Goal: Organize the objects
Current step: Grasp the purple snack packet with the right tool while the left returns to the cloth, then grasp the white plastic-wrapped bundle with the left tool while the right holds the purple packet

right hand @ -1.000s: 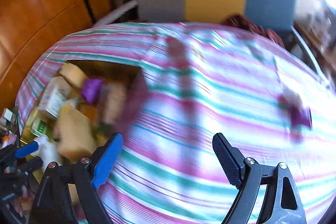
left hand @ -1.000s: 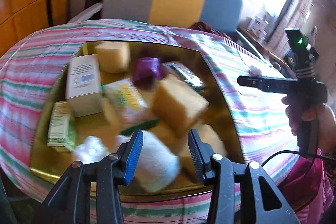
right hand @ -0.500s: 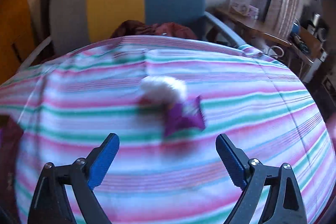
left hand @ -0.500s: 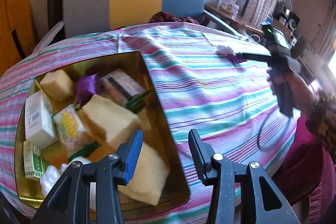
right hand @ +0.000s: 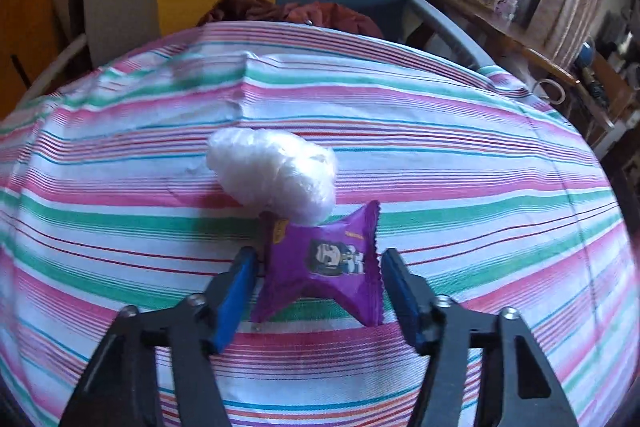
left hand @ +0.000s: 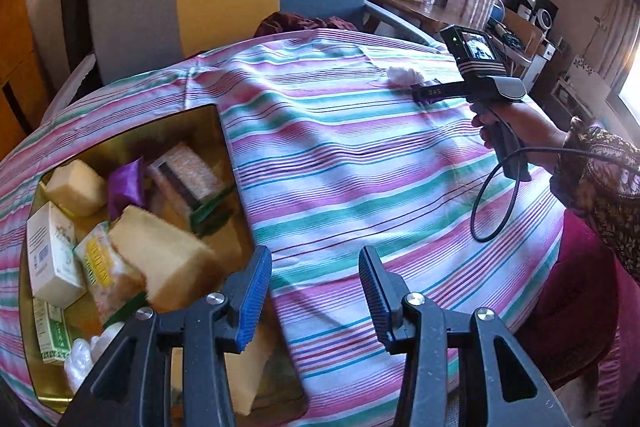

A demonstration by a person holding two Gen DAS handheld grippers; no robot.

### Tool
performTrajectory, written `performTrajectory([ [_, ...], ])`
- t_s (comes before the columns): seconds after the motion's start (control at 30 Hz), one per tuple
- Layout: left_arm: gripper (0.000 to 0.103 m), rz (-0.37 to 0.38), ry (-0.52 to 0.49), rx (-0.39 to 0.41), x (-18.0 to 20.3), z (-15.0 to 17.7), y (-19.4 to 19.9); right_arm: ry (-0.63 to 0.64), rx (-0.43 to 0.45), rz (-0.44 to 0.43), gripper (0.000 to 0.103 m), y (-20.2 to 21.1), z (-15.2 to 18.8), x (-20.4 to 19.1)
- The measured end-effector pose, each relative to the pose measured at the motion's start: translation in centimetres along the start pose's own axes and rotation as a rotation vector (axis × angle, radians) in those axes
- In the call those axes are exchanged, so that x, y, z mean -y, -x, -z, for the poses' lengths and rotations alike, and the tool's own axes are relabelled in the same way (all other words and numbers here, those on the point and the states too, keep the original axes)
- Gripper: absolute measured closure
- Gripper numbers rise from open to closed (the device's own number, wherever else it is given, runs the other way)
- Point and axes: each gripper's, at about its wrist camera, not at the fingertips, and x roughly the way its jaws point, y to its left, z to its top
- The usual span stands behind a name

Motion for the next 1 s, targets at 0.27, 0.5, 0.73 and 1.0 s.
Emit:
performTrajectory([
  [0.27, 0.057, 0.035, -0.057, -0.004, 3.2, -2.8, -1.7, -0.083, -0.084, -0.069, 0.054, 1.4, 1.7, 1.7],
  [0.5, 0.057, 0.058, -0.094, -0.013, 6.4, -6.8, -5.0, -0.173, -0.108, -0.089, 0.056, 3.9, 4.6, 4.1],
  [0.73, 0.051, 0.085, -0.081, 0.034, 10.1, -13.3, -9.9, -0.286, -0.086, -0.084, 0.056, 4.3, 5.4, 7.2],
  [1.0, 0.041, 0.14, 0.003, -0.013, 13.3, -19.0, -18.0, -0.37, -0.1, -0.089, 0.056, 4.4, 5.3, 9.4],
])
